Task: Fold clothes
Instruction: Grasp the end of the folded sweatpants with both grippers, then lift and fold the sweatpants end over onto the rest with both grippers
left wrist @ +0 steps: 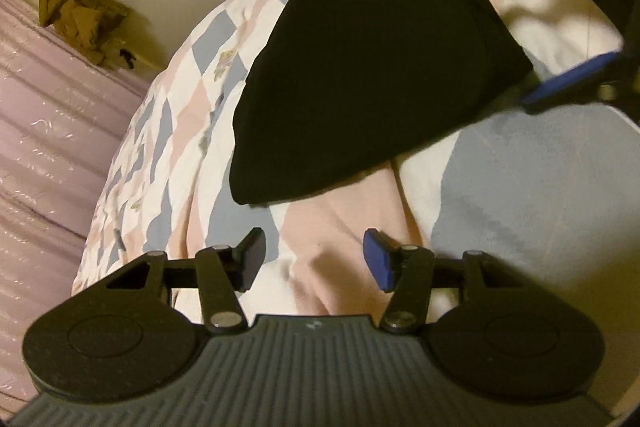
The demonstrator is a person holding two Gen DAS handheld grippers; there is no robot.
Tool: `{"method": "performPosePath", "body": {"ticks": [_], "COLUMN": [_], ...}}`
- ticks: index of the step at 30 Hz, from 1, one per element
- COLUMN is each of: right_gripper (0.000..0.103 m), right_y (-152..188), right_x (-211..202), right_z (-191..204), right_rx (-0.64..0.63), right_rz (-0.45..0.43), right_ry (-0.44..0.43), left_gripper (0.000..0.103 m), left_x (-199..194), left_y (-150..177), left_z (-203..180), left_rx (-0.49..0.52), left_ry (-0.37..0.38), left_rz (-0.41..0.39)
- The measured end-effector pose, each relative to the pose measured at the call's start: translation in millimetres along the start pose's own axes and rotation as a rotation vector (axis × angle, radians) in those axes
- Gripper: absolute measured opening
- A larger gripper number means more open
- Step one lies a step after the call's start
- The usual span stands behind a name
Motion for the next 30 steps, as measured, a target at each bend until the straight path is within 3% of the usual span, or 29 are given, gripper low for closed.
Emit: {"method": "performPosePath", "body": {"ticks": [3,5,6,11,14,15,16,17,18,20,23,25,27,28,29,30], "right_gripper": [0.070,0.055,0.052,0.051,0.049,0.044,0.032,0.028,0.026,0.020,0.016,0.017,0.028,0.053,0.068,0.066], "right_y": [-0.3,-1.6,-2.2,0.8,1.2,1.3,1.4,1.5,1.6,1.8,1.9,1.3,-1.3,-2.9,-3.8,-2.8], "right_x": [17.9,27.4,30.7,41.4,42.1,42.1,42.2,42.2,42.3,42.3,42.0,40.9,39.9,38.9,38.7,39.9], "right_z": [1.1,0.1,0.1,7.4,0.9,-2.1,-5.2,-8.3,-11.4,-17.6,-27.1,-33.4,-29.2,-26.4,-23.6,-20.9], "right_rx": [-0.074,-0.106,-0.117,-0.175,-0.145,-0.130,-0.115,-0.100,-0.086,-0.056,-0.016,-0.013,-0.064,-0.092,-0.118,-0.139], "right_rz": [0.034,0.037,0.038,0.036,0.027,0.023,0.019,0.015,0.012,0.004,-0.007,-0.010,-0.012,-0.016,-0.017,-0.013], "right_ry": [0.064,0.077,0.074,0.089,0.073,0.064,0.056,0.047,0.039,0.022,-0.003,-0.023,-0.024,-0.010,0.001,0.008], "left_gripper": [0.051,0.052,0.052,0.052,0.053,0.053,0.053,0.052,0.051,0.032,0.019,0.018,0.018,0.018,0.018,0.018], "left_x": [9.2,16.0,19.4,40.3,53.5,57.9,62.2,66.0,70.2,79.0,90.5,95.4,97.1,97.9,98.5,99.2], "left_y": [-1.0,-4.1,-5.9,-12.8,-14.9,-16.0,-17.2,-18.5,-19.7,-20.1,-15.1,-14.6,-15.3,-15.3,-15.4,-15.5], "left_z": [4.4,5.7,5.9,3.6,0.9,0.4,0.1,1.0,2.5,5.0,3.7,4.6,5.1,5.4,5.9,6.5], "left_rx": [0.000,0.025,0.043,0.210,0.338,0.370,0.400,0.417,0.427,0.459,0.540,0.542,0.521,0.514,0.506,0.497], "left_ry": [0.004,0.005,0.006,-0.020,-0.030,-0.026,-0.021,-0.013,-0.007,-0.007,-0.023,-0.021,-0.022,-0.024,-0.026,-0.028], "left_rz": [-0.021,-0.034,-0.041,-0.081,-0.097,-0.101,-0.104,-0.103,-0.099,-0.083,-0.066,-0.058,-0.054,-0.053,-0.053,-0.053]}}
Point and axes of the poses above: each gripper's, at about its wrist camera, not at the fingertips, and x roughly the way its jaws point, z to its left, y to its underside, the point moved 8 cm from there along x, roughly the way its jaws point, and after that the axes turned 11 degrees about -x, right-handed, at the moved point
